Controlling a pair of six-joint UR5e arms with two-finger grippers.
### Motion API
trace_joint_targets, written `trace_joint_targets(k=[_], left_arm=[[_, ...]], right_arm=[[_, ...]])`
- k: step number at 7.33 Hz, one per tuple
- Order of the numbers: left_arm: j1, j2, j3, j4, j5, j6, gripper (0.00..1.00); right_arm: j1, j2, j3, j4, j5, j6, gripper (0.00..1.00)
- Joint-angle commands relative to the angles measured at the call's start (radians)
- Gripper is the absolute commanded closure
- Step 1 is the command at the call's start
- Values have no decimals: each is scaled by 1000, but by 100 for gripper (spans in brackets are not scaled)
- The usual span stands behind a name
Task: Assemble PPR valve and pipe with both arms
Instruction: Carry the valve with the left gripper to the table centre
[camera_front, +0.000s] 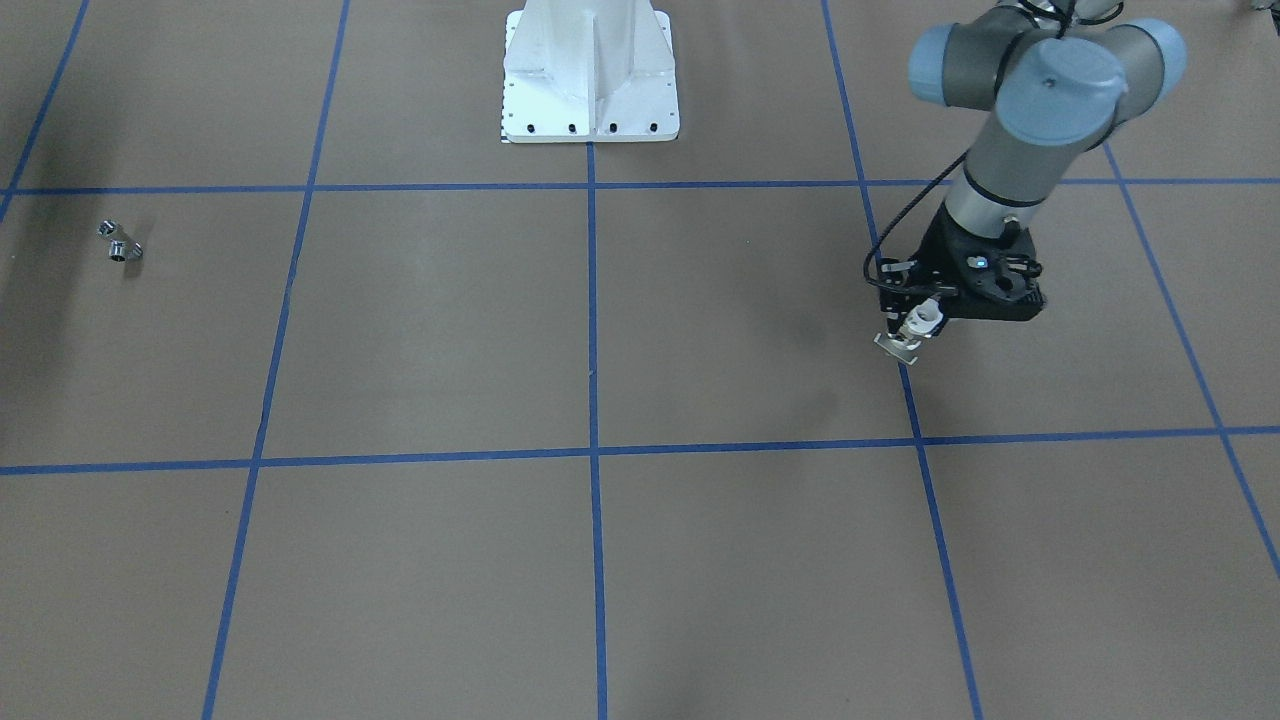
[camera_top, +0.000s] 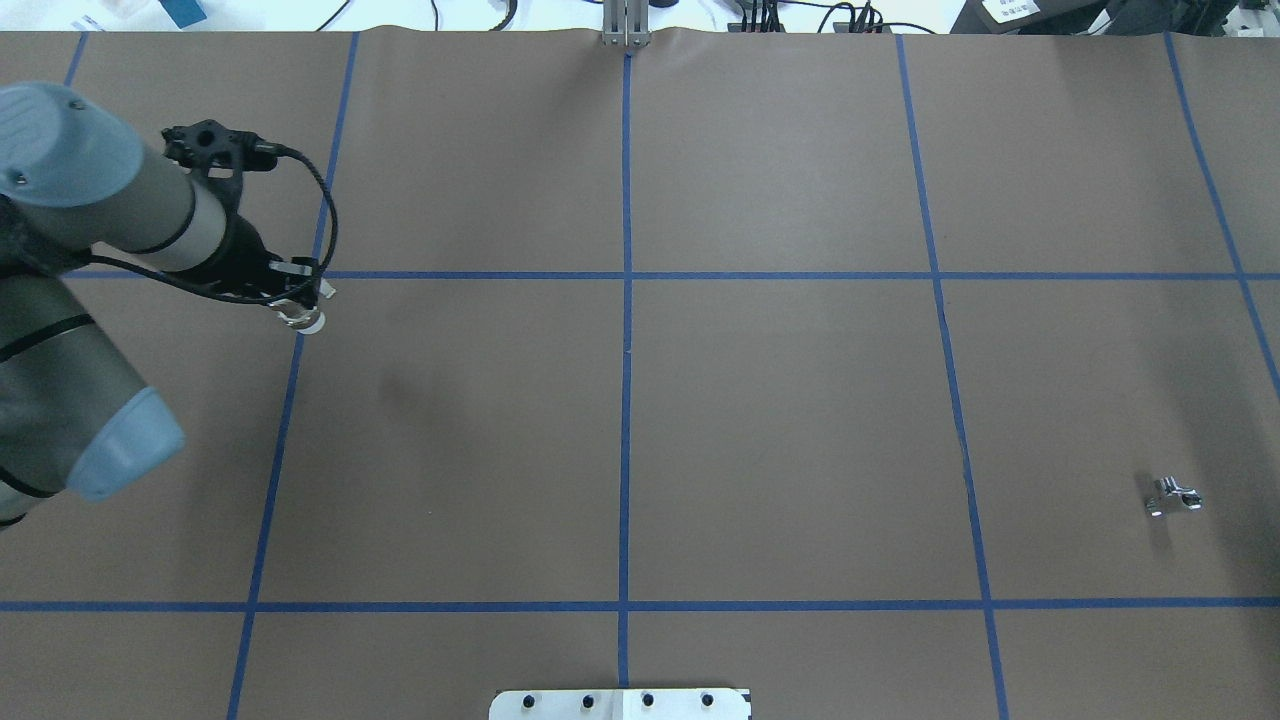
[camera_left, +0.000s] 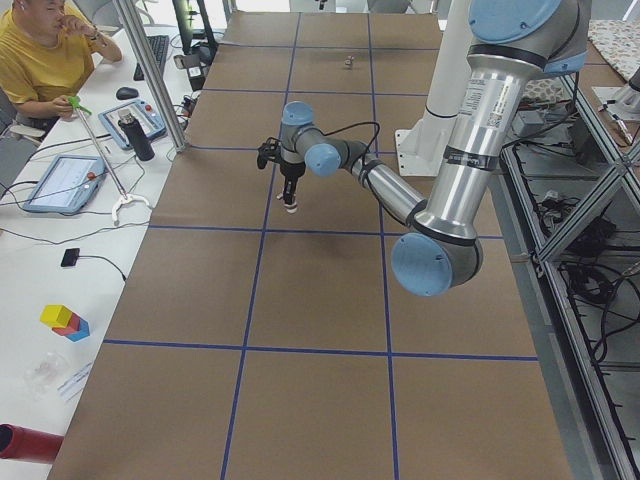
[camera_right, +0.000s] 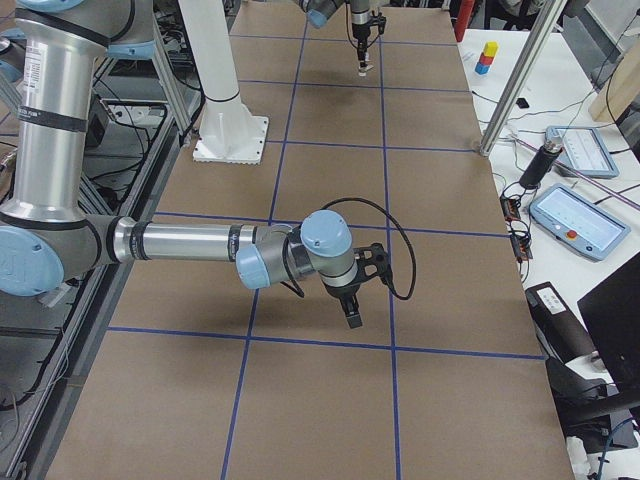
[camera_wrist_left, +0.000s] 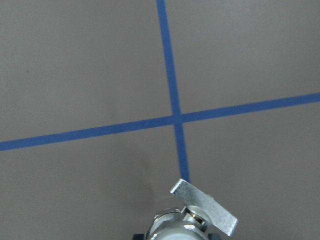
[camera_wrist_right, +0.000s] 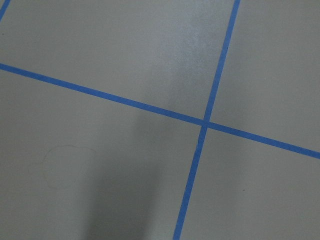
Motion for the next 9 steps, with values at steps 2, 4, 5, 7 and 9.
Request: trace_joint_targets(k=[2, 4, 5, 7, 9], left_arm=[[166, -334, 181, 95, 86, -317, 100], [205, -505, 365, 88, 116, -469, 100], [227, -517, 379, 85, 134, -500, 100], [262, -536, 384, 83, 148, -515, 93], [291, -583, 451, 80, 168, -517, 86]], right_arm=[[0, 0, 0, 0, 1, 0, 0], [0, 0, 0, -1, 1, 0, 0], [0, 0, 0, 0, 1, 2, 0], [0, 0, 0, 0, 1, 2, 0], [0, 0, 0, 0, 2, 2, 0]])
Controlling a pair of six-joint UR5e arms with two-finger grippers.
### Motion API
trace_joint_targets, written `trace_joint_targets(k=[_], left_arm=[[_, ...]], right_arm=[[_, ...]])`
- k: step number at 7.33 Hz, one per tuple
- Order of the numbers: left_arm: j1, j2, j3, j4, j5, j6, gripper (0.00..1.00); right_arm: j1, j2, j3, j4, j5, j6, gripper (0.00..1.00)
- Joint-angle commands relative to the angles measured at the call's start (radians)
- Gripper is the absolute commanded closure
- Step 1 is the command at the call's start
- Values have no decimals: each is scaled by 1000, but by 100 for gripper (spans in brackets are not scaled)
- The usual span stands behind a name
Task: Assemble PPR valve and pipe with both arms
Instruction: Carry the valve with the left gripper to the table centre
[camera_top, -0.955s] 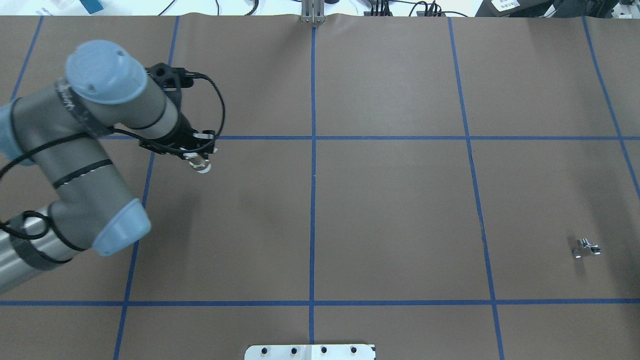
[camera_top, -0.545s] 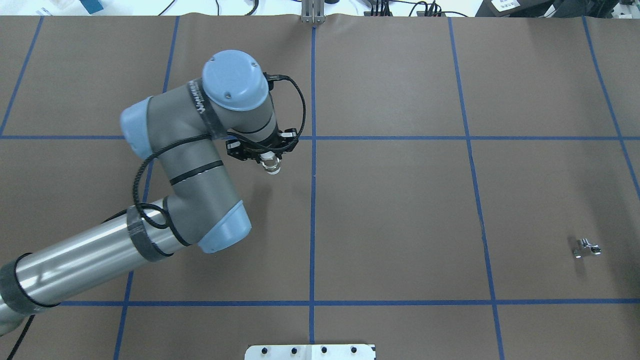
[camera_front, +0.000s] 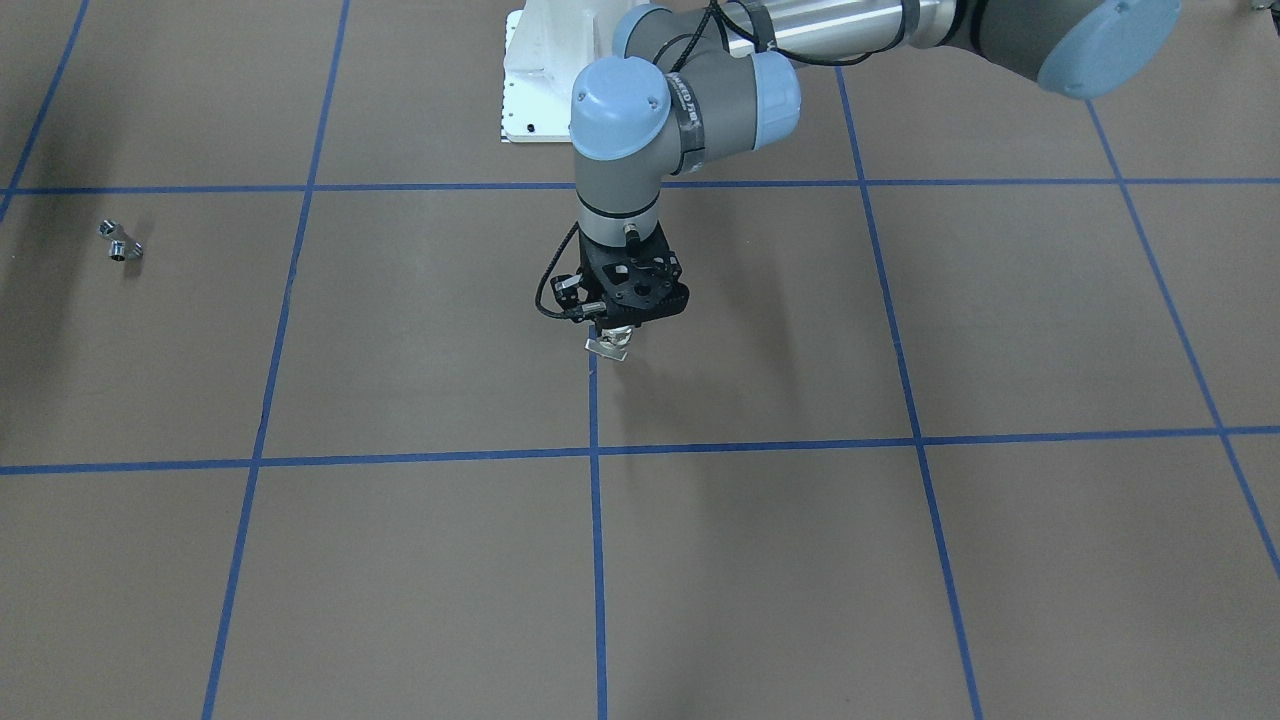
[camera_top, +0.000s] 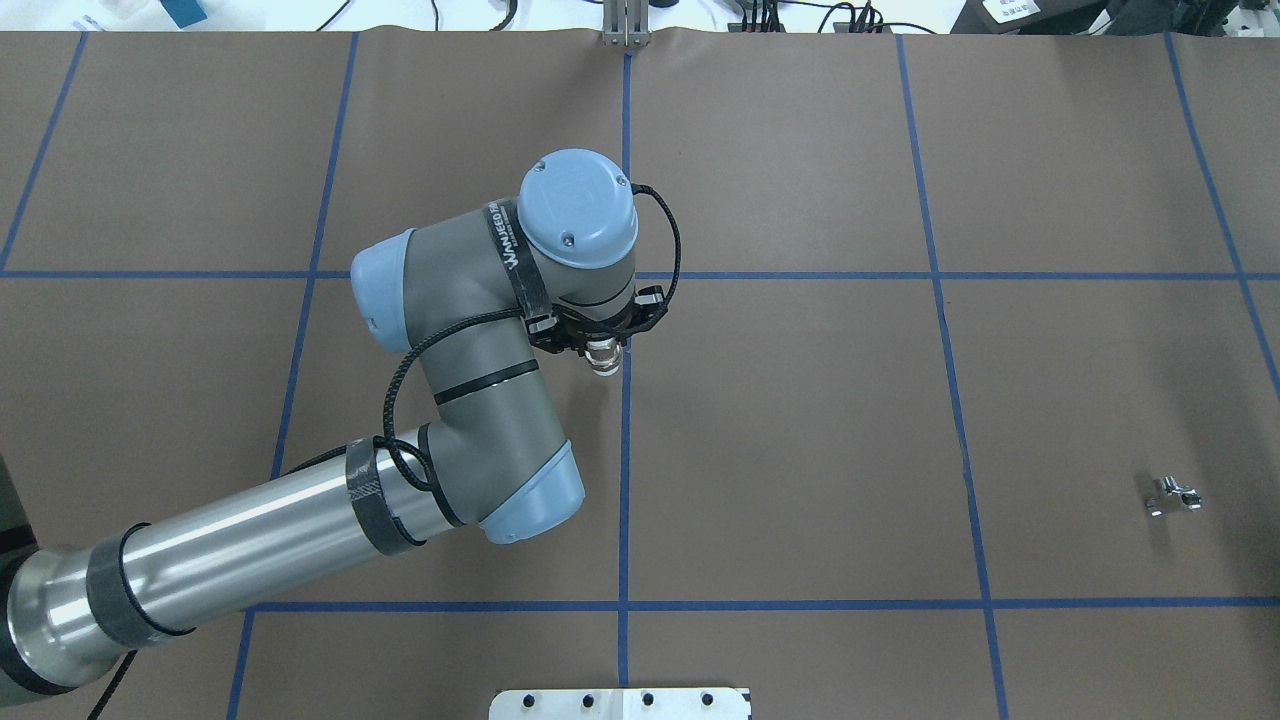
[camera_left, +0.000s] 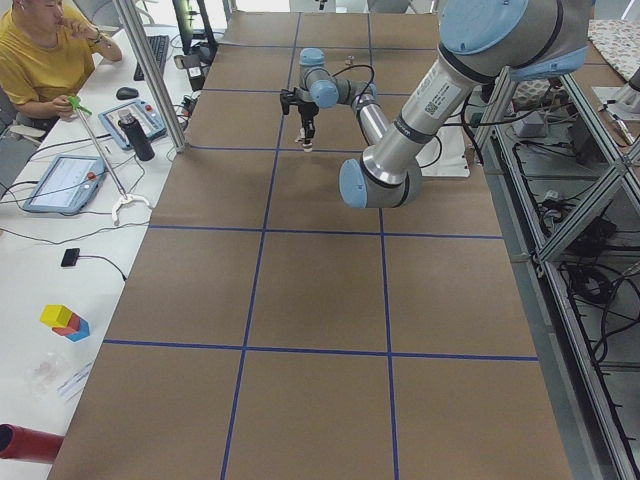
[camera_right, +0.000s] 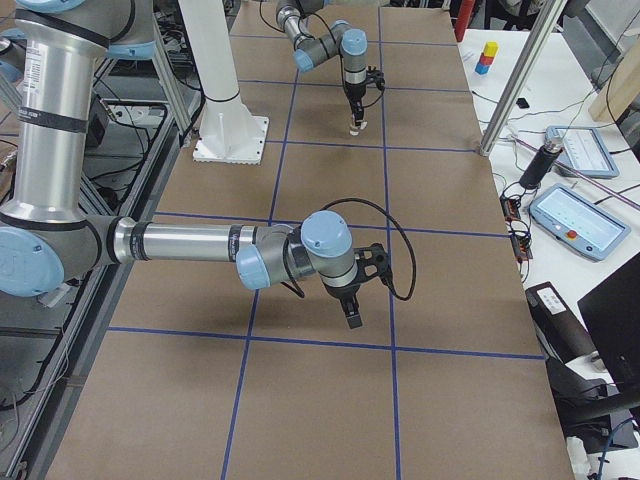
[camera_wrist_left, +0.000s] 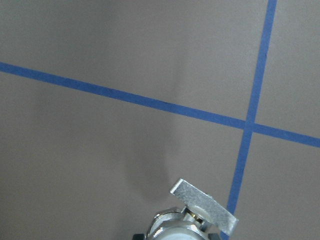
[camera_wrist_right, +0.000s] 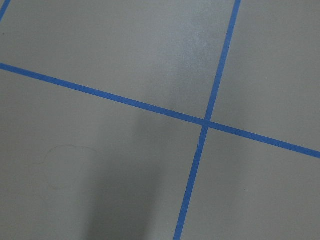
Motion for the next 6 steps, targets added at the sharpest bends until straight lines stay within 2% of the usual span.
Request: trace_joint_targets(k=[1, 3, 4, 5, 6], left_arm=[[25, -36, 57, -5, 12, -3, 82], [32, -32, 60, -19, 12, 0, 62], [43, -30, 60, -23, 29, 1, 33], [54, -29, 69, -51, 57, 1, 17], [57, -28, 87, -78, 61, 1, 11]], right_arm=[[0, 1, 0, 0, 1, 0, 0], [0, -1, 0, -2, -1, 0, 0], [0, 1, -3, -2, -1, 0, 0], [0, 1, -3, -2, -1, 0, 0], [0, 1, -5, 0, -1, 0, 0]])
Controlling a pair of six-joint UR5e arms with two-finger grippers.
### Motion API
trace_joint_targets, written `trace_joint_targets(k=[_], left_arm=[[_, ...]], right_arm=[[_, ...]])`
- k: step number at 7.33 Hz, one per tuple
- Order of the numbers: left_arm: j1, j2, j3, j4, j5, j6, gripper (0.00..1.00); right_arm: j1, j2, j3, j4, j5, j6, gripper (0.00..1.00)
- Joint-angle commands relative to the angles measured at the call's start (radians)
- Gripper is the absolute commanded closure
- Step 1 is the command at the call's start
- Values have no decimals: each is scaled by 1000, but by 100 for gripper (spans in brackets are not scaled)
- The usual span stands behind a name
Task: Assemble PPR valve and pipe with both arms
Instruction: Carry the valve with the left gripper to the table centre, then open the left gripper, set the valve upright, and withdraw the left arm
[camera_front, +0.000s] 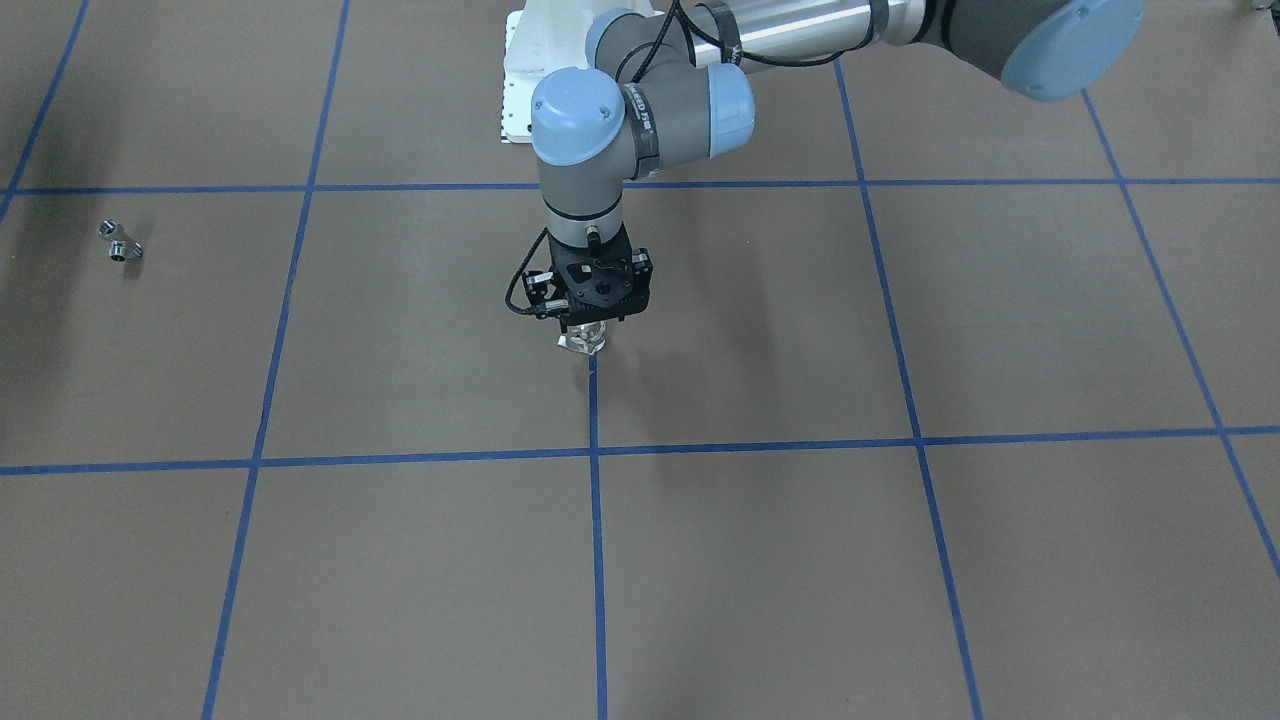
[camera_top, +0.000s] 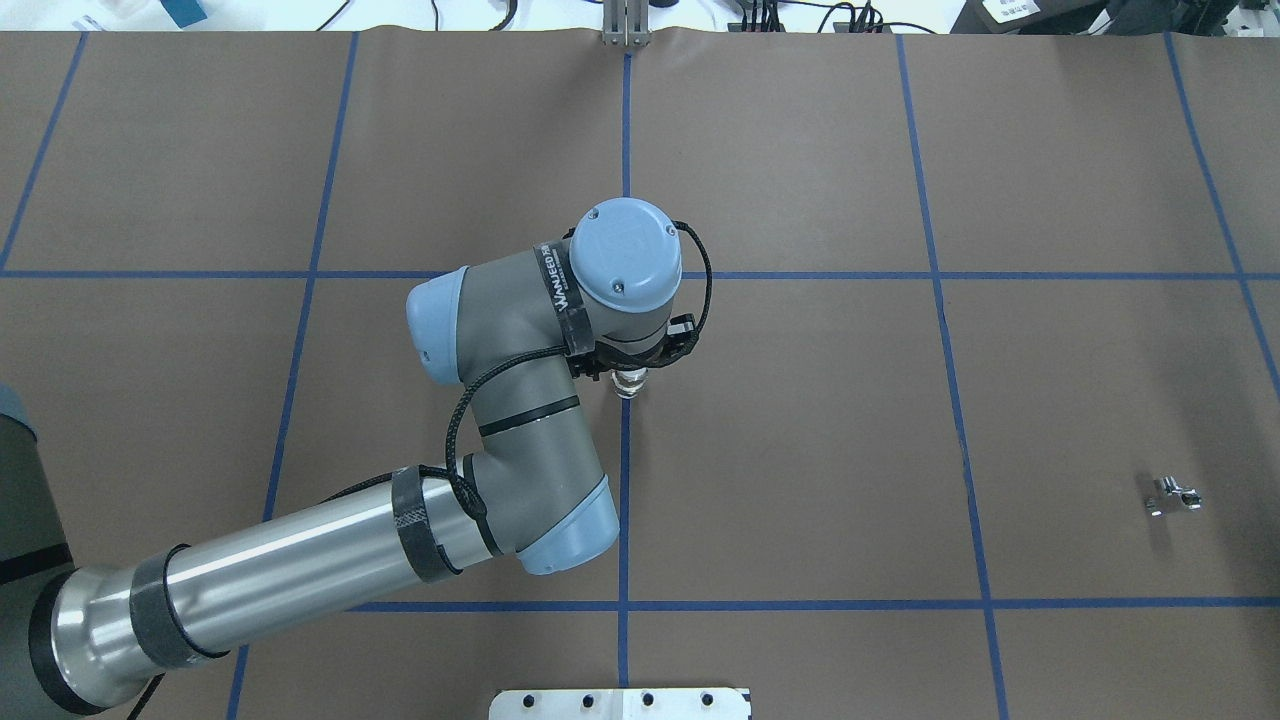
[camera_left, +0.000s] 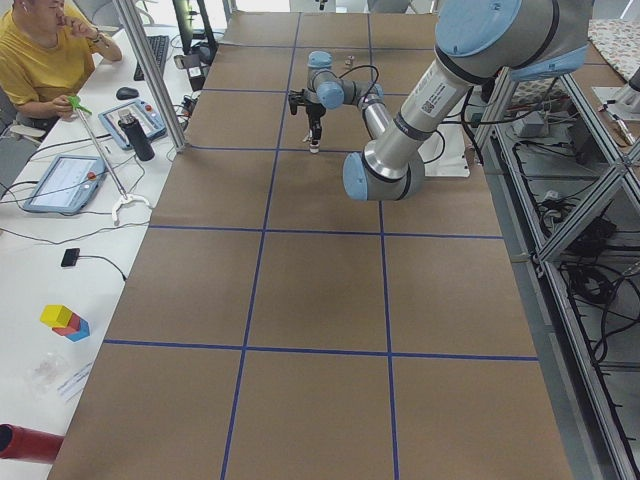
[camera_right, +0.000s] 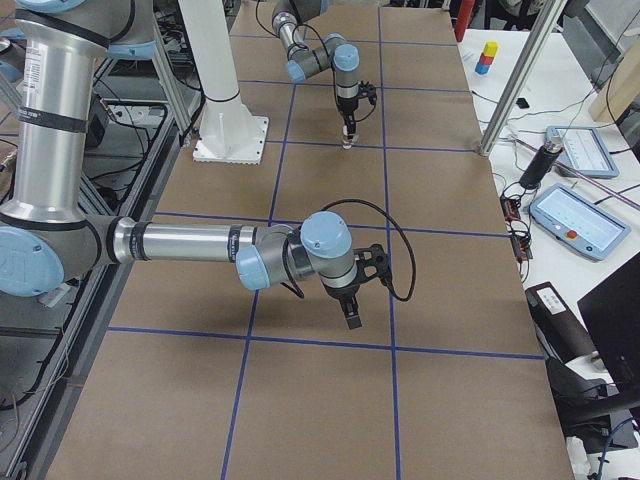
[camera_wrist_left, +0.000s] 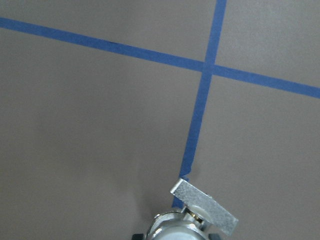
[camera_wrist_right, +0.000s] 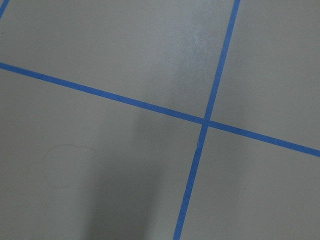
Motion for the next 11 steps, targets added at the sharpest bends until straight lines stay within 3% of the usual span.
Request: trace_joint_targets(k=[1, 2, 4, 6, 7, 9, 11], left_arm=[[8, -2, 16, -35, 15, 6, 2], [6, -2, -5, -32, 15, 9, 1], [-34, 42, -141, 31, 7, 86, 1], [-106, 193, -403, 207, -50, 268, 1], [-167, 307, -535, 235, -78, 407, 1], [-363, 546, -669, 240, -194, 739, 1], [-678, 744, -677, 240, -339, 1257, 1]], right_arm=[[0, 0, -3, 1, 0, 0, 0], [0, 0, -3, 1, 0, 0, 0], [0, 0, -2, 3, 0, -2, 0], [0, 0, 1, 1, 3, 0, 0], [-6, 0, 5, 0, 5, 2, 0], [-50, -1, 41, 1, 8, 104, 0], [-125, -4, 99, 3, 6, 234, 0]])
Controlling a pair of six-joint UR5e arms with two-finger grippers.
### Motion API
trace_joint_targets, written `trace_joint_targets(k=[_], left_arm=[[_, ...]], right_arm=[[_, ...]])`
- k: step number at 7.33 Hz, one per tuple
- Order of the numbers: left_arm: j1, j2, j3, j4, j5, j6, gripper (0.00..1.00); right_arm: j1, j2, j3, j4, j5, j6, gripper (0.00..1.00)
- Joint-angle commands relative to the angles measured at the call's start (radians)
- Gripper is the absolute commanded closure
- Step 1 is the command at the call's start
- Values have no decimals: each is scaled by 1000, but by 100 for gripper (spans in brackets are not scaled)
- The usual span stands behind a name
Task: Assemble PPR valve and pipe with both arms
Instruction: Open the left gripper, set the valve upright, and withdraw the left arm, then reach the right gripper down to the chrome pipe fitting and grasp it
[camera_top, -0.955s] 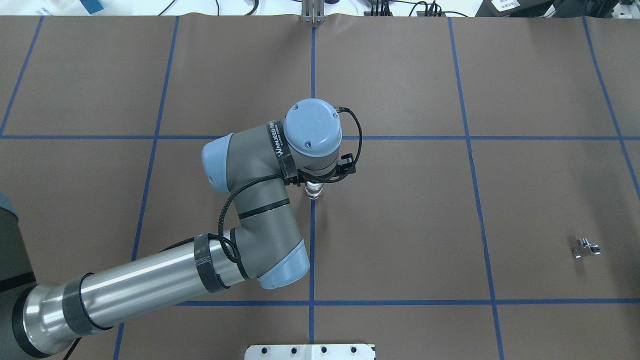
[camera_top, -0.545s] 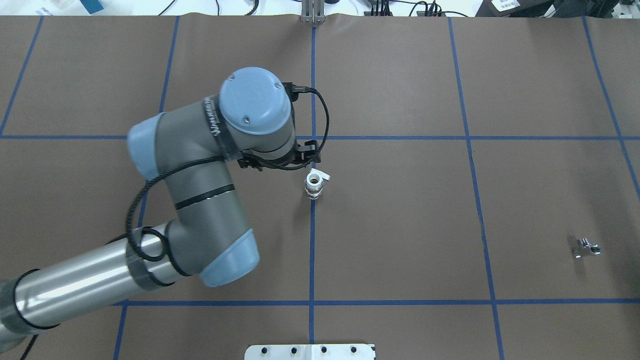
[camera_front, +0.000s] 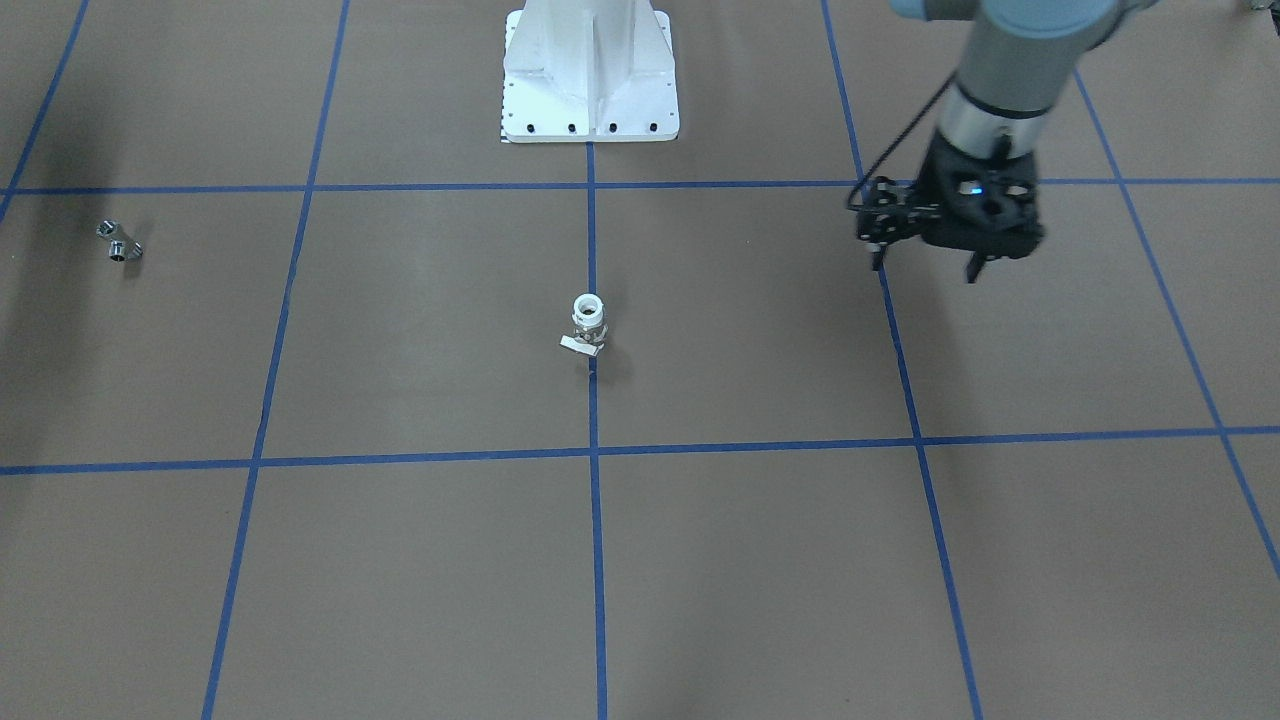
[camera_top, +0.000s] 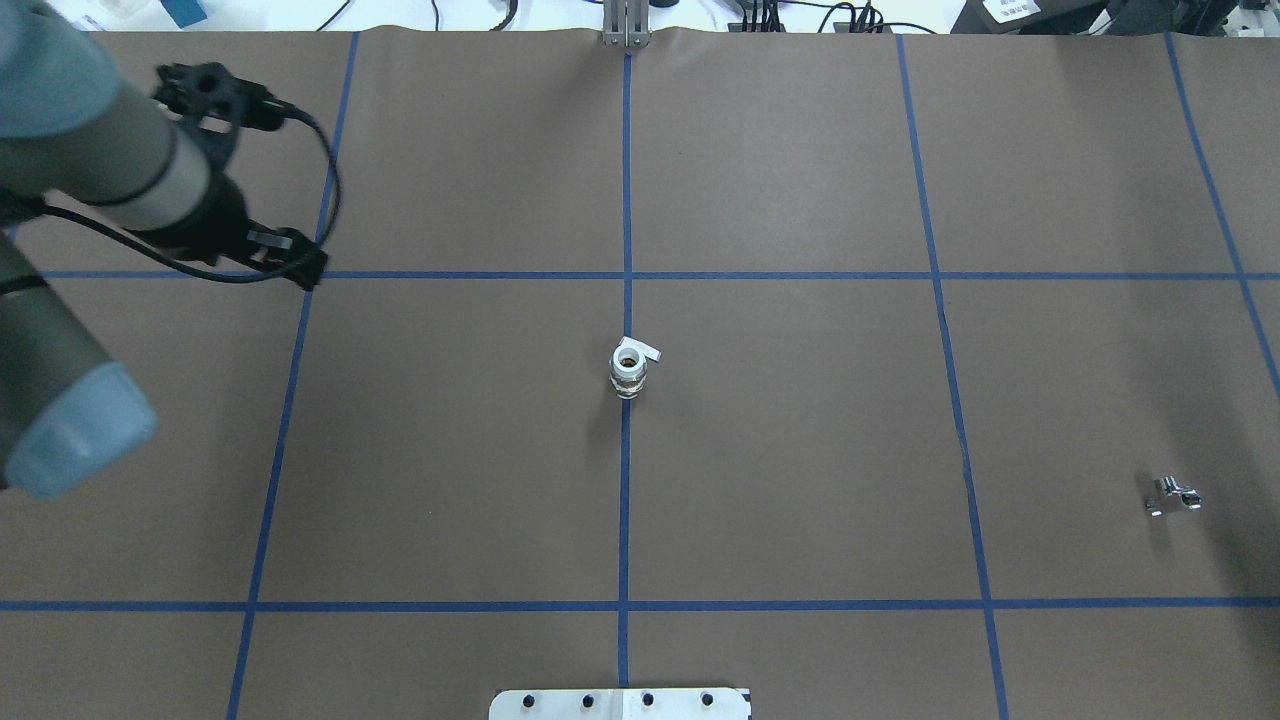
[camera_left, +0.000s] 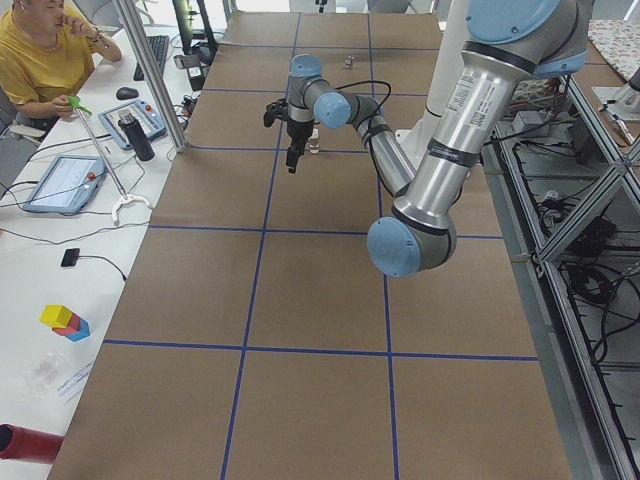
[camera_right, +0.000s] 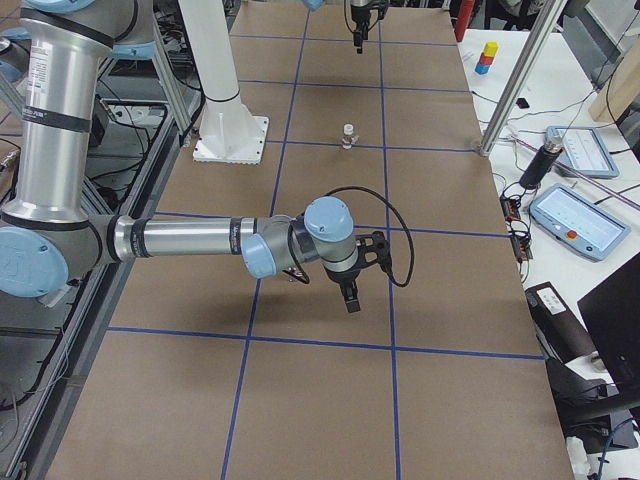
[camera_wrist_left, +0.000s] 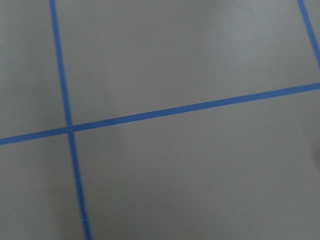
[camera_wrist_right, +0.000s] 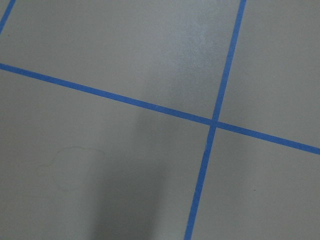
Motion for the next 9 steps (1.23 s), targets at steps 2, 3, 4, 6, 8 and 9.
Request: trace_joint_targets(k=[2, 3, 4, 6, 8, 9], left_arm=[[-458, 174, 101, 3, -153, 700, 0], [-537, 194, 147, 5, -155, 827, 0], [-612, 220, 178, 2, -209, 854, 0], [-639, 328, 181, -67, -238, 867, 0], [-640, 340, 175, -95, -237, 867, 0], [-640, 340, 175, -95, -237, 867, 0]], right_arm=[[-129, -12, 82, 1, -14, 187, 0], [-159, -16, 85, 7, -28, 193, 0], [-204, -38, 87, 67, -60, 258, 0], [-366, -120, 87, 264, -161, 435, 0], [-501, -226, 87, 412, -250, 477, 0], [-531, -271, 87, 475, -251, 498, 0]])
